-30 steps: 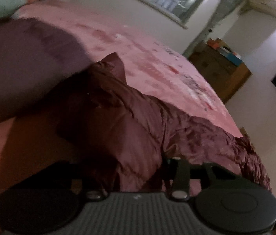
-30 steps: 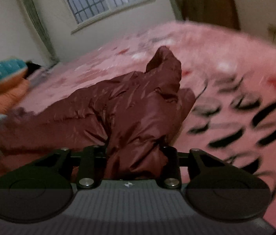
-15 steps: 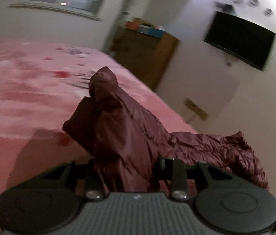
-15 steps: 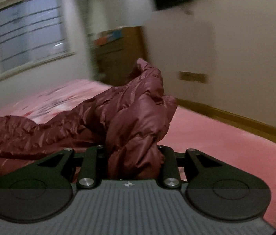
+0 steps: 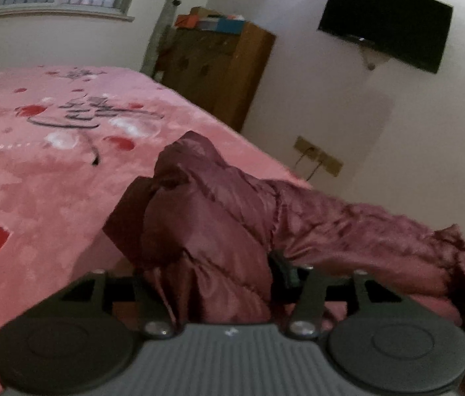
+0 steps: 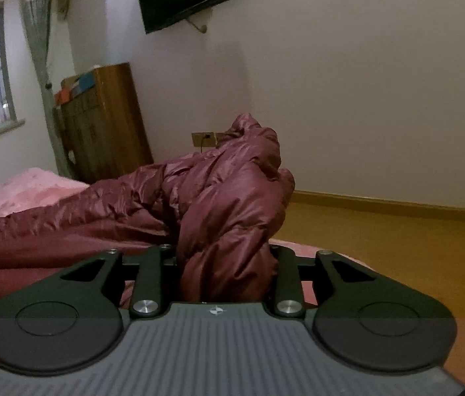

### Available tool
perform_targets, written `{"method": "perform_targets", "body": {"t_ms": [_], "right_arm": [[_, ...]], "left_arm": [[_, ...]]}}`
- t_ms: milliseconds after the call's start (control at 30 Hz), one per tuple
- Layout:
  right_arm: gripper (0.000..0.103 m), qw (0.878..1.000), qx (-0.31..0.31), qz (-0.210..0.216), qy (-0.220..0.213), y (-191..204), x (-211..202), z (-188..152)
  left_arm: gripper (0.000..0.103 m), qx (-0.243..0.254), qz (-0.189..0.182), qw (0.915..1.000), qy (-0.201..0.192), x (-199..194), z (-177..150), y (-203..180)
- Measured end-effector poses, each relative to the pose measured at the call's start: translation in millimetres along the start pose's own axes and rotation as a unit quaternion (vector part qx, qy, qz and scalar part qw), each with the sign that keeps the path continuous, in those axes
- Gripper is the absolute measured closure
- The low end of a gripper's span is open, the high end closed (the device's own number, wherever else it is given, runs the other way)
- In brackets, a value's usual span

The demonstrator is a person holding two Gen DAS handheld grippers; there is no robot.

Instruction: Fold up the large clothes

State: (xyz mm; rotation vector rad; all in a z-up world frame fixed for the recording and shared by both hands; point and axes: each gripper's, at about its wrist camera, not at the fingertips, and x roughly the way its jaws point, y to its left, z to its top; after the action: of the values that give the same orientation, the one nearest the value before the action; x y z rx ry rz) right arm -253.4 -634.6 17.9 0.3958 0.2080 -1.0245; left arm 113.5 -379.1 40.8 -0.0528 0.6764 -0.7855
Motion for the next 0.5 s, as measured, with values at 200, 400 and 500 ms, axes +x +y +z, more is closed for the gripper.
{"method": "perform_targets", "body": {"t_ms": [200, 400, 500], "right_arm": [[0.043, 1.000, 0.010, -0.009, 0.013, 16, 6, 3], [0.007, 0.999, 0.040, -0.030, 0.022, 27, 20, 10], [0.002, 0.997, 0.060, -0.038, 0.020, 27, 10, 9]], "left_arm": [[0.025, -0.008, 0.022, 0.9996, 0.013, 2, -9, 6], [0.014, 0.020, 0.046, 0.9987, 0.014, -20, -8, 7], [0.011, 0.024, 0.058, 0.9980, 0.008, -43, -8, 6]]}}
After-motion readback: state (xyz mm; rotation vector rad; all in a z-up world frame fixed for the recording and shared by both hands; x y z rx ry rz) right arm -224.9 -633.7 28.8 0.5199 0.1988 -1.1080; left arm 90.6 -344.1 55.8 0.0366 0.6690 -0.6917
